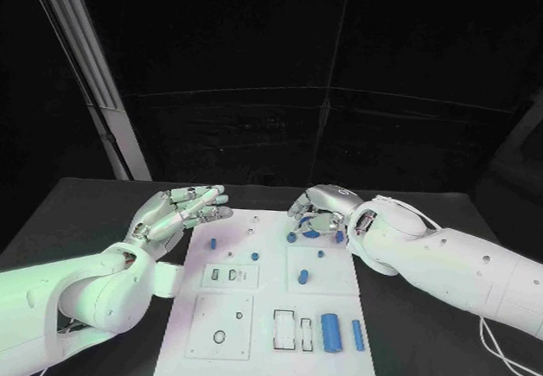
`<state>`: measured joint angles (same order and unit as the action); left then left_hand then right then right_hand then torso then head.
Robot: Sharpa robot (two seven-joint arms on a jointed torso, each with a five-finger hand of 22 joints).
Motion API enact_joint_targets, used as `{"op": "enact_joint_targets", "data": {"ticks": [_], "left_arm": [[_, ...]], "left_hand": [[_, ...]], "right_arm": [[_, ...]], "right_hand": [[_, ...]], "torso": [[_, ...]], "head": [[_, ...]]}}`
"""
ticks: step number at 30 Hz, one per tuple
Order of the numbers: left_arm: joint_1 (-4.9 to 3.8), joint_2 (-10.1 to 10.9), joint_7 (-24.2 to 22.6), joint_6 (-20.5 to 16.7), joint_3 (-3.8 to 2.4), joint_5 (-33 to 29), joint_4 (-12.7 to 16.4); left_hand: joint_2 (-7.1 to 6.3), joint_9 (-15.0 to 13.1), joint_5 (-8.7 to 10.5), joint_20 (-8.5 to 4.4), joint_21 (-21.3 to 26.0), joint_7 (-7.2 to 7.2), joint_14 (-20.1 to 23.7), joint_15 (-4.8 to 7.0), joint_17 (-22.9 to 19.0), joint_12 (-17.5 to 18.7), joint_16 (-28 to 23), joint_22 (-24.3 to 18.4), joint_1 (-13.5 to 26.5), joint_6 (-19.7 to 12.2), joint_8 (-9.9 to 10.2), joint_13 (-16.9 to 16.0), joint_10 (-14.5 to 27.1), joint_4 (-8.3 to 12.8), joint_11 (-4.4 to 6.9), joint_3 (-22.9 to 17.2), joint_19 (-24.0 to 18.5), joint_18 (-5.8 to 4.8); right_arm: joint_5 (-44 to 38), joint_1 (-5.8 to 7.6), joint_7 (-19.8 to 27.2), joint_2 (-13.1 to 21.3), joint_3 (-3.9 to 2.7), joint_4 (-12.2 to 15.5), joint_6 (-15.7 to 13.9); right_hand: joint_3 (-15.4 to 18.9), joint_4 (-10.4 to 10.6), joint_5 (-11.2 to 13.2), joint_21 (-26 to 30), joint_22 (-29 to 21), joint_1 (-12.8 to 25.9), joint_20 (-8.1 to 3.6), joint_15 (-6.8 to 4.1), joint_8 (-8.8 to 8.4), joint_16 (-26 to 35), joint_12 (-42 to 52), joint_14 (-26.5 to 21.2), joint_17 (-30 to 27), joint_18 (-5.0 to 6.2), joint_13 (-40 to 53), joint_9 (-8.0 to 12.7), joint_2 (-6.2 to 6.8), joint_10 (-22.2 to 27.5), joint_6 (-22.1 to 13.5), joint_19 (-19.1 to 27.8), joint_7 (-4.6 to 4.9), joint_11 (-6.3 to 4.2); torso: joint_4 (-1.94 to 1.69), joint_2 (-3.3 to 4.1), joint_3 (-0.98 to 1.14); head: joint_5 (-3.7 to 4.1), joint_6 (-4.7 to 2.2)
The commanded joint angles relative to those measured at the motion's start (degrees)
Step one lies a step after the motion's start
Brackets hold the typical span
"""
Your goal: Assemble the parts on the task board
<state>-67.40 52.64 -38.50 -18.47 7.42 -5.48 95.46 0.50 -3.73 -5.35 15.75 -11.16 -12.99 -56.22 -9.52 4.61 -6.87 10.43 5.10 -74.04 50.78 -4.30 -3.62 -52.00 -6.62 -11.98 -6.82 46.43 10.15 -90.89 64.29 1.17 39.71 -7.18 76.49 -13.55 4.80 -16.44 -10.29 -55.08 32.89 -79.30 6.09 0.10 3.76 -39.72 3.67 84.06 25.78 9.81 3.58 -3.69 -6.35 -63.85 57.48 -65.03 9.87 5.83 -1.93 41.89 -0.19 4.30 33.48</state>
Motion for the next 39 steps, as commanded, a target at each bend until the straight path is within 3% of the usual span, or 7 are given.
{"op": "enact_joint_targets", "data": {"ticks": [1,6,10,13,17,28,39], "left_arm": [[-0.12,0.1,-0.5,1.5,-0.06,0.5,0.3],[-0.12,0.2,-0.3,1.6,-0.06,0.5,0.3],[-0.13,0.2,-0.2,1.7,-0.06,0.5,0.3],[-0.13,0.3,-0.2,1.8,-0.06,0.5,0.2],[-0.13,0.4,-0.1,1.9,-0.06,0.5,0.1],[-0.15,0.4,0.1,2.0,-0.06,0.5,-0.1],[-0.25,0.4,0.4,2.0,-0.06,0.5,-0.2]], "left_hand": [[0.03,0.1,0.32,0.14,0.1,-1.87,-0.2,-0.01,-0.1,0.2,-0.2,-0.1,0.5,-0.4,0.2,0.1,0.2,0.0,-0.08,0.5,0.4,0.33],[0.05,0.1,0.32,0.14,0.1,-1.88,-0.2,-0.02,-0.1,0.2,-0.2,-0.1,0.6,-0.4,0.3,0.1,0.3,0.0,-0.09,0.5,0.4,0.32],[0.06,0.1,0.32,0.15,0.1,-1.89,-0.2,-0.02,-0.1,0.2,-0.2,-0.1,0.6,-0.5,0.3,0.1,0.3,0.0,-0.1,0.5,0.4,0.32],[0.1,0.1,0.31,0.15,0.1,-1.9,-0.2,-0.04,-0.1,0.3,-0.2,-0.1,0.6,-0.5,0.3,0.1,0.4,0.0,-0.12,0.6,0.5,0.32],[0.1,0.1,0.31,0.16,0.1,-1.91,-0.1,-0.05,-0.1,0.3,-0.3,-0.1,0.7,-0.6,0.3,0.1,0.4,0.0,-0.13,0.6,0.5,0.32],[0.13,0.1,0.3,0.17,0.1,-1.94,-0.1,-0.07,-0.2,0.4,-0.3,-0.2,0.7,-0.9,0.4,0.1,0.5,0.1,-0.16,0.6,0.5,0.31],[0.15,0.1,0.29,0.18,0.2,-1.97,0.0,-0.09,-0.2,0.4,-0.3,-0.2,0.7,-1.0,0.5,0.1,0.6,0.2,-0.2,0.6,0.5,0.31]], "right_arm": [[-5.2,0.24,-2.7,-0.1,-0.05,0.4,3.1],[-6.1,0.31,-3.2,-0.3,-0.05,0.6,4.5],[-6.9,0.32,-3.5,-0.3,-0.05,0.7,6.3],[-7.3,0.33,-3.6,-0.4,-0.05,0.7,7.4],[-7.7,0.33,-3.8,-0.6,-0.05,0.6,8.1],[-8.1,0.35,-3.8,-1.2,-0.05,0.1,8.8],[-8.2,0.41,-4.0,-1.6,-0.04,-0.2,9.4]], "right_hand": [[0.3,0.1,0.3,-3.6,4.1,0.5,0.19,0.28,-0.12,-4.7,0.1,1.5,4.4,-0.61,0.0,-0.1,-0.04,0.5,-0.4,-0.7,-0.11,0.18],[0.3,0.1,0.4,-9.2,10.8,0.7,0.44,0.55,-0.1,-12.6,0.1,0.7,11.9,-1.38,0.0,-0.1,-0.34,0.3,-0.1,-1.8,-0.05,0.22],[0.0,0.0,1.0,-15.5,20.1,0.7,0.52,0.43,0.01,-20.8,0.2,1.7,20.9,-2.89,0.0,-0.1,-0.85,-1.0,0.9,-5.8,-0.21,-0.03],[-0.2,0.1,1.5,-17.7,23.1,1.0,0.57,0.51,-0.03,-23.6,0.1,1.5,23.7,-3.32,0.0,-0.1,-0.96,-1.4,1.2,-6.7,-0.18,-0.04],[-0.4,0.1,1.9,-18.7,24.4,1.0,0.62,0.53,-0.03,-25.0,0.1,1.4,25.0,-3.5,0.0,-0.1,-1.26,-1.6,1.5,-7.0,-0.22,-0.07],[-1.2,0.1,2.2,-20.2,26.6,0.9,0.64,0.51,-0.01,-26.9,0.1,1.3,26.7,-3.81,0.0,-0.1,-2.01,-2.0,1.9,-7.6,-0.33,-0.19],[-2.4,0.1,2.2,-21.3,28.0,1.1,0.62,0.45,0.0,-28.3,0.0,1.1,27.9,-4.0,0.0,-0.1,-3.17,-2.4,2.4,-7.9,-0.46,-0.3]], "torso": [[-0.35,0.66,-0.09],[-0.38,0.84,-0.12],[-0.38,0.98,0.0],[-0.43,1.05,0.03],[-0.56,1.18,0.08],[-0.48,1.38,0.17],[-0.7,1.66,0.15]], "head": [[0.29,0.01],[0.28,0.04],[0.34,0.24],[0.32,0.28],[0.25,0.38],[0.18,0.63],[0.42,0.86]]}}
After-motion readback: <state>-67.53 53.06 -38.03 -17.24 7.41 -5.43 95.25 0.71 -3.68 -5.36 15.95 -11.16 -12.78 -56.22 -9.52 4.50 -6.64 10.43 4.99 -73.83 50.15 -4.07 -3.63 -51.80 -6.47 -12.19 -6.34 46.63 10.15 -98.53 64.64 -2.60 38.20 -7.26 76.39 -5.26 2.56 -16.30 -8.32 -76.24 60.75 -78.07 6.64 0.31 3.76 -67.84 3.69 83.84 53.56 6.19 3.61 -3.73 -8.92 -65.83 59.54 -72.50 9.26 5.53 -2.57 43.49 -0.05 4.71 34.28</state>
